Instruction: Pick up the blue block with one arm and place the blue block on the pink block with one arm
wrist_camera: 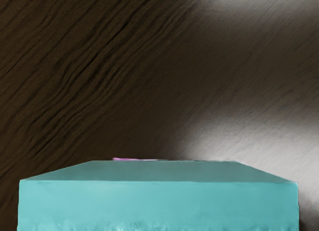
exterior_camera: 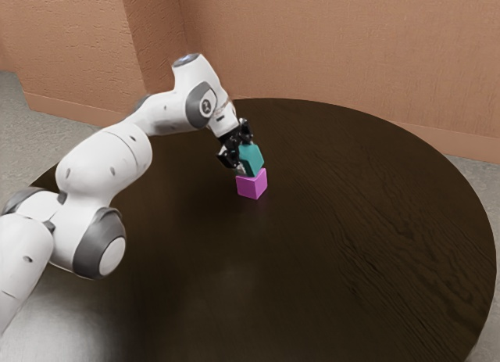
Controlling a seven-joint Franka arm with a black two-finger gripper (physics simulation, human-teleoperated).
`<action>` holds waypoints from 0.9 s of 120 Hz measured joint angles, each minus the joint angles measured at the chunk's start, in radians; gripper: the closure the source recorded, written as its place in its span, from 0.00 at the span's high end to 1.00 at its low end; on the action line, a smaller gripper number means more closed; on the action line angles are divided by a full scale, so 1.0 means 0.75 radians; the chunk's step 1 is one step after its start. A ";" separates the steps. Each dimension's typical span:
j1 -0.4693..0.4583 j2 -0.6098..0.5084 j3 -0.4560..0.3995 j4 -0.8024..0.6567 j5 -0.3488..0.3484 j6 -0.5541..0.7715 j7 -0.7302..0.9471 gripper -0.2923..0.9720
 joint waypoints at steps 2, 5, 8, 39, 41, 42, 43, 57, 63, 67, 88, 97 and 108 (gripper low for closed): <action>0.000 0.000 0.000 0.000 -0.003 0.001 0.000 0.58; 0.000 0.001 -0.001 -0.001 -0.008 0.002 -0.001 0.59; 0.001 0.001 -0.001 -0.002 -0.012 0.003 -0.002 0.60; 0.004 -0.043 -0.019 -0.035 -0.030 0.007 -0.007 0.72; 0.004 -0.054 -0.020 -0.044 -0.030 0.007 -0.007 0.72; 0.004 -0.060 -0.020 -0.050 -0.030 0.007 -0.007 0.72; 0.004 -0.066 -0.020 -0.056 -0.030 0.007 -0.008 0.73; -0.001 -0.261 -0.015 -0.215 -0.028 0.006 -0.009 0.74; -0.014 -0.415 -0.013 -0.380 -0.015 0.000 -0.010 0.75; -0.031 -0.536 -0.012 -0.509 0.013 -0.006 -0.012 0.75; -0.061 -1.137 -0.045 -0.969 0.403 -0.210 -0.114 0.76; -0.054 -1.314 -0.085 -1.107 0.534 -0.309 -0.175 0.76; -0.055 -1.387 -0.121 -1.162 0.643 -0.393 -0.237 0.77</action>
